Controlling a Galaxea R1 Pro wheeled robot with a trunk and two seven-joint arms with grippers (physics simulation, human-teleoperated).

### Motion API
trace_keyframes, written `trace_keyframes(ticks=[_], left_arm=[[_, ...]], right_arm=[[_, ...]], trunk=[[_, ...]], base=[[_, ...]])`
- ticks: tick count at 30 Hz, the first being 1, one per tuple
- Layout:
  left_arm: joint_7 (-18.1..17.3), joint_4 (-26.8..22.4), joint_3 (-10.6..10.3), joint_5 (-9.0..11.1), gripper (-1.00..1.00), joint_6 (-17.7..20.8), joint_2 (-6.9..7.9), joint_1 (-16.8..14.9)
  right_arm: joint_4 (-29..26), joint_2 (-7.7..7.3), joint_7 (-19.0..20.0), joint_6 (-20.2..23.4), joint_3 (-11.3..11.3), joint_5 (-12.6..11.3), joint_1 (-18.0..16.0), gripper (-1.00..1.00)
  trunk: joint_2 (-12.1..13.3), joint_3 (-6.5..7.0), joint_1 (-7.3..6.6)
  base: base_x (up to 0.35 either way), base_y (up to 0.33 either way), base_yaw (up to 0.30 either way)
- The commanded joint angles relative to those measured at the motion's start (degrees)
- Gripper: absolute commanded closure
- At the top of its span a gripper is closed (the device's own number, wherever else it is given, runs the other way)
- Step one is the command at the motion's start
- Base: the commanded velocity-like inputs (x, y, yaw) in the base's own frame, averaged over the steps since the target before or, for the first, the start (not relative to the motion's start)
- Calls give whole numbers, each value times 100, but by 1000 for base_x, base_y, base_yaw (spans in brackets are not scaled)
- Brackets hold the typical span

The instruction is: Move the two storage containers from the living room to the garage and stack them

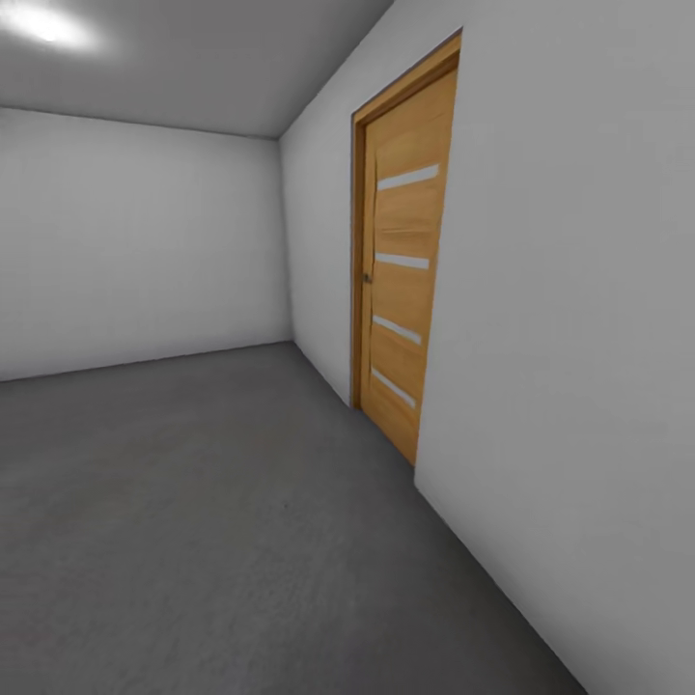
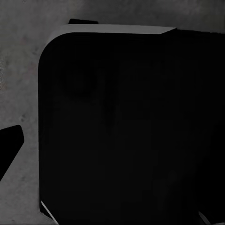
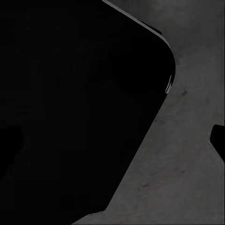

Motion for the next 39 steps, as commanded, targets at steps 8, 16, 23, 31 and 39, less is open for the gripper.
trace_keyframes(ticks=[8,16,23,31,39], left_arm=[[1,0,2,42,-100,-12,-2,-1],[2,-1,2,40,-100,-12,-2,-1],[2,2,0,39,-100,-12,-2,-1],[2,-1,-5,47,-100,-12,-2,-1],[2,1,-6,48,-100,-4,-2,-1]], right_arm=[[4,3,-1,-23,33,-37,-1,-100],[4,0,-1,-23,33,-37,-1,-100],[4,-7,-1,-23,33,-37,-1,-100],[4,-14,-1,-23,34,-37,-1,-100],[4,-14,-1,-23,40,-33,-1,-100]], trunk=[[-2,-4,3],[-2,-4,3],[-2,-4,3],[-2,-4,3],[-2,-4,3]], base=[[298,0,276],[263,0,276],[267,0,232],[315,0,30],[321,0,2]])
